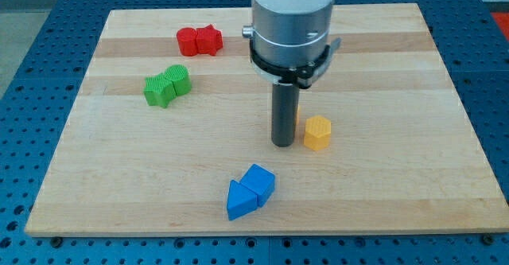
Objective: Move your arm at bottom center
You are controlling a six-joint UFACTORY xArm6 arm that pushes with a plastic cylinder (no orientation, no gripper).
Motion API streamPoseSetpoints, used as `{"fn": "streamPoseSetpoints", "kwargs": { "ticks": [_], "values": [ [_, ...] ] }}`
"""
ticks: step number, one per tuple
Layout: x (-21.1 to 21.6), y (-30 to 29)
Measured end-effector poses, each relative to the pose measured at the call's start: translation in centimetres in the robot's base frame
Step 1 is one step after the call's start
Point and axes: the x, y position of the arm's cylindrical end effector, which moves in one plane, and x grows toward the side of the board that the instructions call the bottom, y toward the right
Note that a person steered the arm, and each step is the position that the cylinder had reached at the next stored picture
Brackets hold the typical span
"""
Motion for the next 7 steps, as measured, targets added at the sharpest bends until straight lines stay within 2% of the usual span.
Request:
{"fn": "streamPoseSetpoints", "kwargs": {
  "ticks": [1, 3, 4, 7],
  "values": [
    [2.3, 1.1],
    [8.3, 10.0],
    [11.5, 12.2],
    [12.3, 10.2]
  ]
}}
